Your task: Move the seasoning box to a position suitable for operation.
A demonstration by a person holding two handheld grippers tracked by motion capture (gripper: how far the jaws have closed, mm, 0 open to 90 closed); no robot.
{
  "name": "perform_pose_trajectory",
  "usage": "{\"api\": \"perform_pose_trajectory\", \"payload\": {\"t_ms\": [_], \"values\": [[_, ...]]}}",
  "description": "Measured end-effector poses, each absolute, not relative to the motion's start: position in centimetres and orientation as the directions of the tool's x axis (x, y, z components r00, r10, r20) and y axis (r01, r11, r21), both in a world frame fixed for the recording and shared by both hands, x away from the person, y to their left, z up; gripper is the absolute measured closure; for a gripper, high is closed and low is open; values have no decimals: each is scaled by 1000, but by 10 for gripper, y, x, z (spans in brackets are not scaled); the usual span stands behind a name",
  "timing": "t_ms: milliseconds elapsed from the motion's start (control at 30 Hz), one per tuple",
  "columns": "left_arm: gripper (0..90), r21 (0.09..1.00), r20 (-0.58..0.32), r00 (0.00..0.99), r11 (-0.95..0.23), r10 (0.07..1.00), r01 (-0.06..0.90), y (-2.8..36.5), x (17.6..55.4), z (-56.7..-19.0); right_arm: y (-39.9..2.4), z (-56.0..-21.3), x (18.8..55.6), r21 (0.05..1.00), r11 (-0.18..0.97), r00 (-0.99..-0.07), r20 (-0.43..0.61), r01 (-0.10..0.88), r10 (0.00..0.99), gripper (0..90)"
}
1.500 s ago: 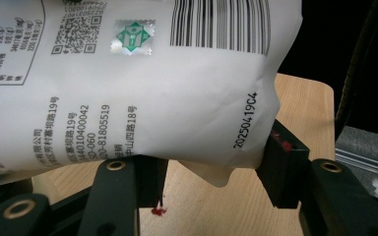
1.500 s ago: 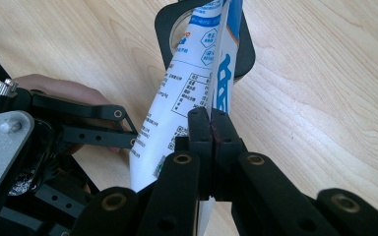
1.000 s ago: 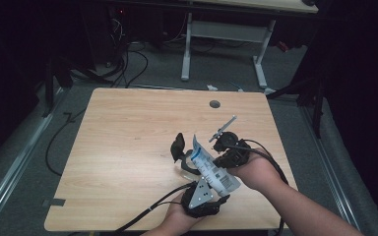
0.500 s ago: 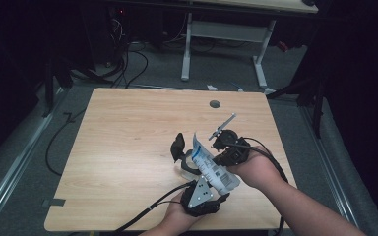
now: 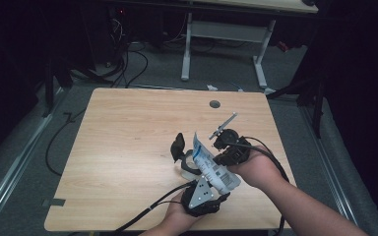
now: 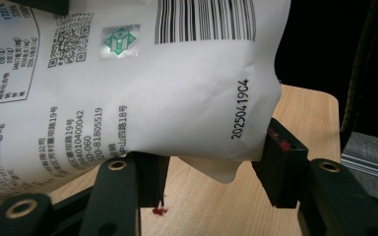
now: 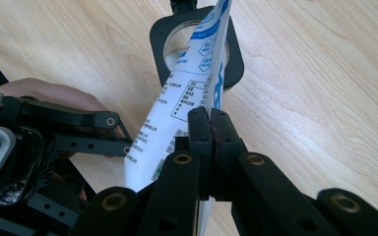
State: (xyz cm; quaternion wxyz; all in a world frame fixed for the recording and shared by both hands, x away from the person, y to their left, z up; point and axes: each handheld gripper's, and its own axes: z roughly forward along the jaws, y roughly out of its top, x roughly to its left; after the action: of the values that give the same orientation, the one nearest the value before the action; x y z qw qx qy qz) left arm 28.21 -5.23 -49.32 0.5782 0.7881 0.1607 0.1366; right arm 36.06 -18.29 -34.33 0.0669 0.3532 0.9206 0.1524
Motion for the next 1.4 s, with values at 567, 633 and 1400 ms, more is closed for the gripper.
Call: {"api": "perform_pose_trajectory", "payload": {"t_ms": [567,633,1400], "values": [[521,957,30,909,-276,416,94,-52,282,-492,-182,-342,362,329,709,-746,-17,624,665,900],[521,956,31,909,-276,416,94,-52,282,-492,-182,-342,362,327,709,-747,-17,624,665,900],[523,958,38,907,-272,420,86,-52,282,-490,-179,-340,363,321,717,-753,-17,619,658,900]]}}
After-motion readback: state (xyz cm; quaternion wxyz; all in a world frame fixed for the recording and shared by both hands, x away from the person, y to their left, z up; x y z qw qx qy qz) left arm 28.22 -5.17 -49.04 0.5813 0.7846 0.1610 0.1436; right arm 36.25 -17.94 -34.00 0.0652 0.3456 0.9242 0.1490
